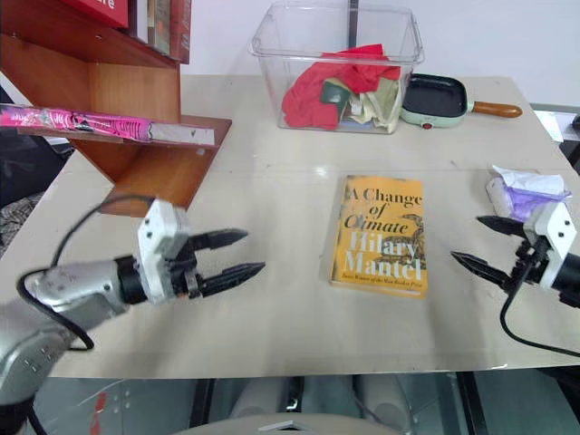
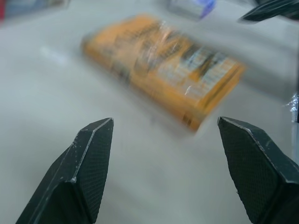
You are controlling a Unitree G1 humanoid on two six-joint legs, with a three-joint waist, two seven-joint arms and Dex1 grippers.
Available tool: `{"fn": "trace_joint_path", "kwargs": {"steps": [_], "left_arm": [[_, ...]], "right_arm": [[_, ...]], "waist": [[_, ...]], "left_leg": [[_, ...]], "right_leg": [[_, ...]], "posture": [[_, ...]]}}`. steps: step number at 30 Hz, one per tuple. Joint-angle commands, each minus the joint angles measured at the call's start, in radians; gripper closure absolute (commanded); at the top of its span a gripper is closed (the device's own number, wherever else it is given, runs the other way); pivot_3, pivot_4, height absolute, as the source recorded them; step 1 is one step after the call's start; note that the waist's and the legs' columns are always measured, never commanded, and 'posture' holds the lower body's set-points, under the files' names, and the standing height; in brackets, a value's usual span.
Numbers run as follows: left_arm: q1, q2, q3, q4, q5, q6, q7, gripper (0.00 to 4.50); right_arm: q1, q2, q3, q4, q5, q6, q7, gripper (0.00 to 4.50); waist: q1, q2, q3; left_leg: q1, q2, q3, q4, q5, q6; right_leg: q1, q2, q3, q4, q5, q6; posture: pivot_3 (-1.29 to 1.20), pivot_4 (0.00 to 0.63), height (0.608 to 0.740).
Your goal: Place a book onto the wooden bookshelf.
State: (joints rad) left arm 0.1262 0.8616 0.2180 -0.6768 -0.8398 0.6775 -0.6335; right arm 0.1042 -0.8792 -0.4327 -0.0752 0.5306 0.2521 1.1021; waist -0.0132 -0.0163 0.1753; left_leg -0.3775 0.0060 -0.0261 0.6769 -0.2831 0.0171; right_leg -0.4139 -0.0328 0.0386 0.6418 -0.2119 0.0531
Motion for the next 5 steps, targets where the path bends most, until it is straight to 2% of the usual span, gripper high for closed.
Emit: {"fn": "trace_joint_path", "kwargs": {"steps": [1,5], "left_arm": [[0.100,-0.031,-0.002,0.048,0.132,-0.112,-0.035,0.85],[0.141,-0.049,-0.025,0.117,0.223,-0.181,-0.081,0.85]], "right_arm": [[0.030,-0.012,-0.059,0.024,-0.032,-0.059,0.004,0.00],[0.034,0.007,-0.049,0.035,-0.055,-0.086,-0.020,0.00]], "waist": [[0.000,0.000,0.000],[0.000,0.000,0.000]], "left_leg": [[0.000,0.000,0.001,0.000,0.000,0.000],[0.002,0.000,0.005,0.000,0.000,0.000]], "right_leg": [[0.000,0.000,0.001,0.000,-0.001,-0.001],[0.001,0.001,0.001,0.000,-0.003,-0.003]], "posture": [[0.00,0.150,0.740],[0.00,0.150,0.740]]}}
